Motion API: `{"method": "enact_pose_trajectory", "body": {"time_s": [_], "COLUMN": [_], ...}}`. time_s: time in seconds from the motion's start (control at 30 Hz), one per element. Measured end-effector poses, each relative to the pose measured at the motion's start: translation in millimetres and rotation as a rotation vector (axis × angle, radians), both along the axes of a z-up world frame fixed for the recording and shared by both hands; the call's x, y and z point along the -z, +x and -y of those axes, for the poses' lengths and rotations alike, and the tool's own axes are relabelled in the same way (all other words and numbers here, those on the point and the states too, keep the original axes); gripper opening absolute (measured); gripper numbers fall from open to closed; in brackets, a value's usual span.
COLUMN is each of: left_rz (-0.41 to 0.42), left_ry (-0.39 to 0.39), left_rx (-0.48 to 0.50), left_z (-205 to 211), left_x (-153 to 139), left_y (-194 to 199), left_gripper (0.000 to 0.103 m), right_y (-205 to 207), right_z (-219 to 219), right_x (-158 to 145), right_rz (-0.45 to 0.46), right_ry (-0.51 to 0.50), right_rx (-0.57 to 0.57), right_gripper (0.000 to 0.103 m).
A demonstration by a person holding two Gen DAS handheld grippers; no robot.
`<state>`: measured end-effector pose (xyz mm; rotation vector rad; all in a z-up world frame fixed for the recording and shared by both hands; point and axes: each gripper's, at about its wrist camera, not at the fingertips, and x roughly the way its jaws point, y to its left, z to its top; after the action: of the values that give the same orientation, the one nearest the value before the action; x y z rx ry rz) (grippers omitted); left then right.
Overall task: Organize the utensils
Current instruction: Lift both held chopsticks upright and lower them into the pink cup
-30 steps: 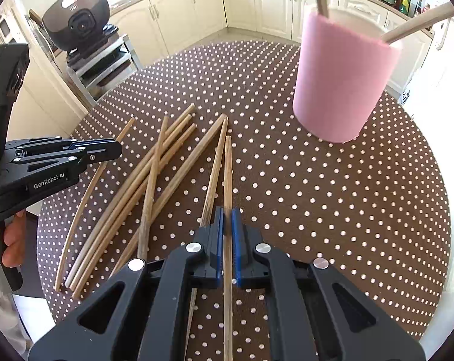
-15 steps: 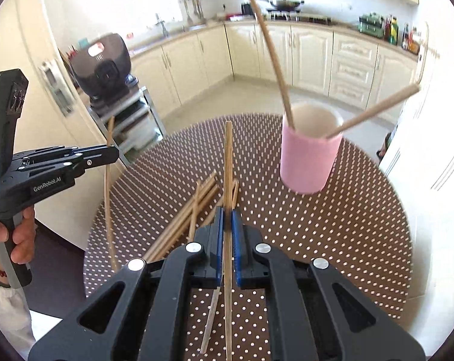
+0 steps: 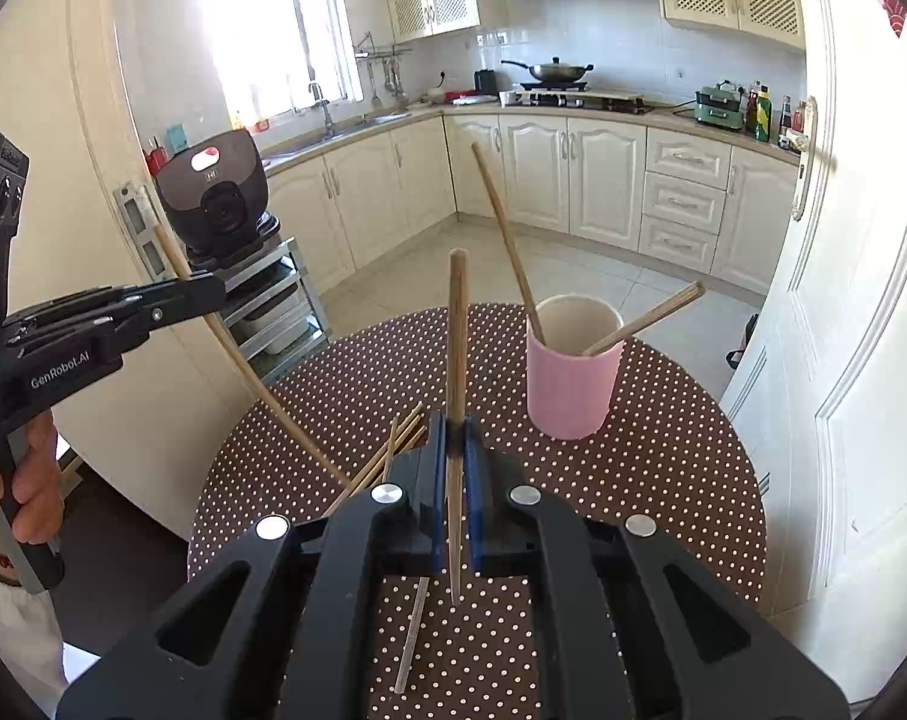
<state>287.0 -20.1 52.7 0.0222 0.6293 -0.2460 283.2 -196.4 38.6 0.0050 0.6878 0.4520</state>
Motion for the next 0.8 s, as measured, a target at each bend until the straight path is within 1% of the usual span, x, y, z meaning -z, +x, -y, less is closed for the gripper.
{"method": "enact_pose_trajectory", "body": {"time_s": [0.17, 0.37, 0.5, 0.6, 0.67, 0.8], "left_rz": [0.022, 0.092, 0.132, 0.164, 0.179, 0.238], "left_ry": [-0.038, -0.109, -0.109, -0.11, -0.132, -0.184], "left_rx": [0.014, 0.032, 0.05, 0.055, 0.059, 0.032], "left_z": [9.8, 25.7, 46.0, 60.2, 66.6, 72.7], "left_x": [-11.4, -30.9, -38.0, -41.8, -44.0, -46.6], "left_y": [11.0, 28.5, 40.1, 51.1, 58.9, 70.6], "left_gripper": [0.006, 0.006, 0.006, 0.006, 0.006, 0.006], "right_y": [4.6, 22.5, 33.7, 41.3, 45.7, 53.5], "right_z": [3.2, 13.0, 19.8, 26.4, 30.0, 38.9], "right_x": [-16.7, -44.5, -57.3, -63.4, -66.0, -65.7], "right_rz": [0.057, 0.143, 0.2, 0.235, 0.265, 0.315], "right_ry": [0.024, 0.059, 0.073, 0.098, 0.103, 0.101], "right_rx": [0.024, 0.07, 0.109, 0.137, 0.153, 0.185], "right_gripper": [0.004, 0.004, 0.004, 0.004, 0.004, 0.004]}}
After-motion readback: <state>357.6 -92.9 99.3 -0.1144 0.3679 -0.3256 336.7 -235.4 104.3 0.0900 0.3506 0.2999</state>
